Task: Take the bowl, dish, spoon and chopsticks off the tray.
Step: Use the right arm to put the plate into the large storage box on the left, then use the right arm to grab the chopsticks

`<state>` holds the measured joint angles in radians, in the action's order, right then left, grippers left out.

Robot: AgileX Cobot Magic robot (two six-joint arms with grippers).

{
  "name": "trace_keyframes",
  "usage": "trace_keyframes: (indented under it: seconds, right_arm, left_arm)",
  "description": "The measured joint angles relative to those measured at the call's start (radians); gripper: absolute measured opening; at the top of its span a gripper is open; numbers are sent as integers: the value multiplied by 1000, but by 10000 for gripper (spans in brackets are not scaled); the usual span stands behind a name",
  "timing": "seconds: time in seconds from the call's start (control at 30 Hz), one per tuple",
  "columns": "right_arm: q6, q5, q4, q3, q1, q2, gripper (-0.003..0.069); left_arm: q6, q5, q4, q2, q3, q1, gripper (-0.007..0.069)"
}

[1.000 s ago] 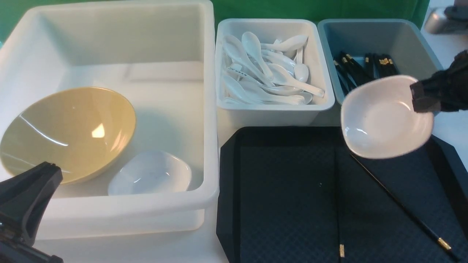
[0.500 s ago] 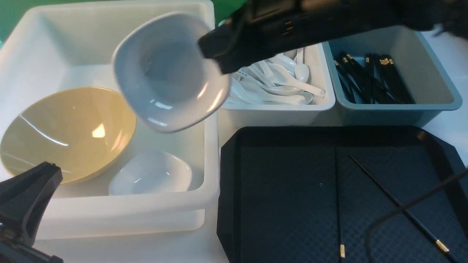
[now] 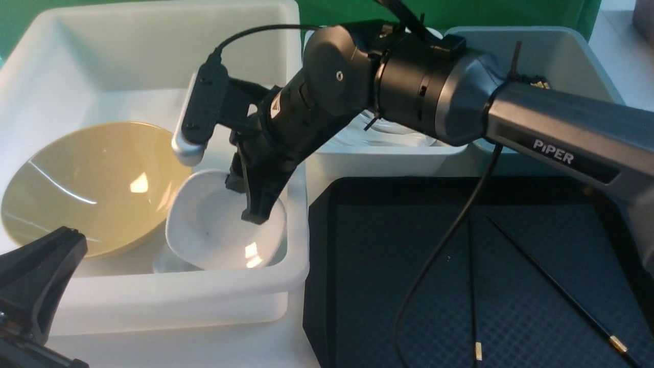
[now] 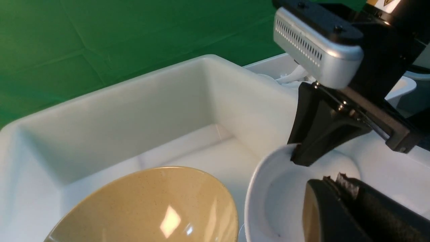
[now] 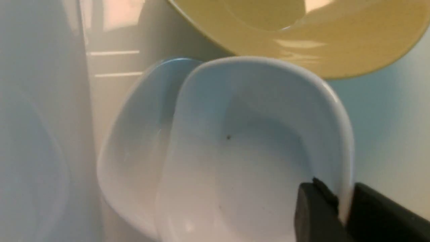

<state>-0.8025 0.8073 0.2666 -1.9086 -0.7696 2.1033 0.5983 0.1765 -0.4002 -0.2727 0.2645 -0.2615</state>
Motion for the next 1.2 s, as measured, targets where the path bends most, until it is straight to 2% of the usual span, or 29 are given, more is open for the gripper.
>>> trace_keyframes:
  seconds: [0.07,0.13,0.23,0.33,0.47,0.5,0.53,0.57,0.67,0.77,0.83,0.93,1.07,1.2]
  right_arm:
    - [1,5,-2,0,-2,0,239]
    - [28,14,-6,-1,-5,-3,346]
    - [63,40,-19,-1,-4,-25,423]
    - [202,75,-103,-1,21,-147,485]
    - [386,119,-256,-7,70,-280,490]
    - [492,178,-337,-12,110,-342,488]
    - [505,188,-358,-13,116,-349,488]
    - [616,292,-432,-16,179,-397,482]
    - [693,390,-473,23,270,-426,472]
    - [759,422,-488,197,389,-439,461]
    - [765,422,-488,265,418,-439,459]
    - [809,343,-485,548,472,-438,457]
    - [862,205,-479,779,485,-431,456]
    - [886,120,-449,898,487,-409,434]
  left_arm:
    - [0,0,0,0,0,0,-8]
    - [0,0,0,0,0,0,-8]
    - [0,0,0,0,0,0,-8]
    - [0,0,0,0,0,0,-8]
    - [0,0,-2,0,0,0,-8]
    - [0,0,-8,0,0,0,-8]
    - [0,-1,-10,0,0,0,-8]
    - [0,-3,-22,0,0,0,-8]
    - [-1,-9,-33,0,0,0,-8]
    - [-7,-19,-43,0,0,0,-8]
    - [-8,-20,-46,0,0,0,-8]
    - [-8,-20,-49,0,0,0,-8]
    - [-8,-20,-49,0,0,0,-8]
    - [-8,-20,-51,0,0,0,-8]
